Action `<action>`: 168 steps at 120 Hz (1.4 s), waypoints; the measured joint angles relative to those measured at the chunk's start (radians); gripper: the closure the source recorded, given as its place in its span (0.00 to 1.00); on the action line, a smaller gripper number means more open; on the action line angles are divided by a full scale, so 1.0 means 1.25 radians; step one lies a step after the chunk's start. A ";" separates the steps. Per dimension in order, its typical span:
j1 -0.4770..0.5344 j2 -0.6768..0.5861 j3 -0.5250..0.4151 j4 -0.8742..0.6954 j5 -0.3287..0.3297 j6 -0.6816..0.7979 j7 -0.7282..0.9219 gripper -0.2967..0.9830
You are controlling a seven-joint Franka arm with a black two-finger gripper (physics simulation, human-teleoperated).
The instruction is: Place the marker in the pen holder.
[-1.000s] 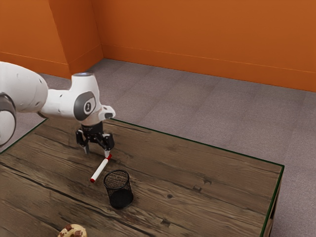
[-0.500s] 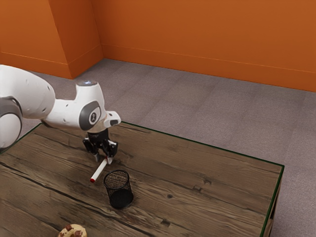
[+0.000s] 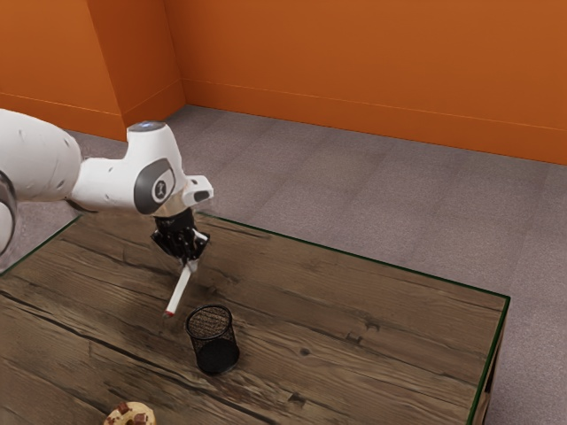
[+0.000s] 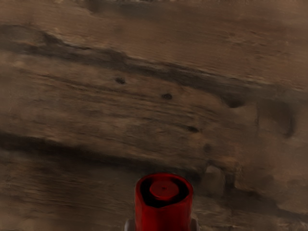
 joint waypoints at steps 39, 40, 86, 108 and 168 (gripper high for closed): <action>-0.048 -0.395 -0.002 -0.047 0.075 -0.245 -0.010 0.85; -0.051 -0.401 -0.002 -0.054 0.076 -0.249 -0.010 0.85; -0.236 -0.321 -0.005 -0.086 0.081 -0.227 -0.035 0.85; -0.254 -0.313 -0.004 -0.086 0.082 -0.213 -0.045 0.85; -0.251 -0.294 0.032 -0.101 0.090 -0.209 -0.055 0.74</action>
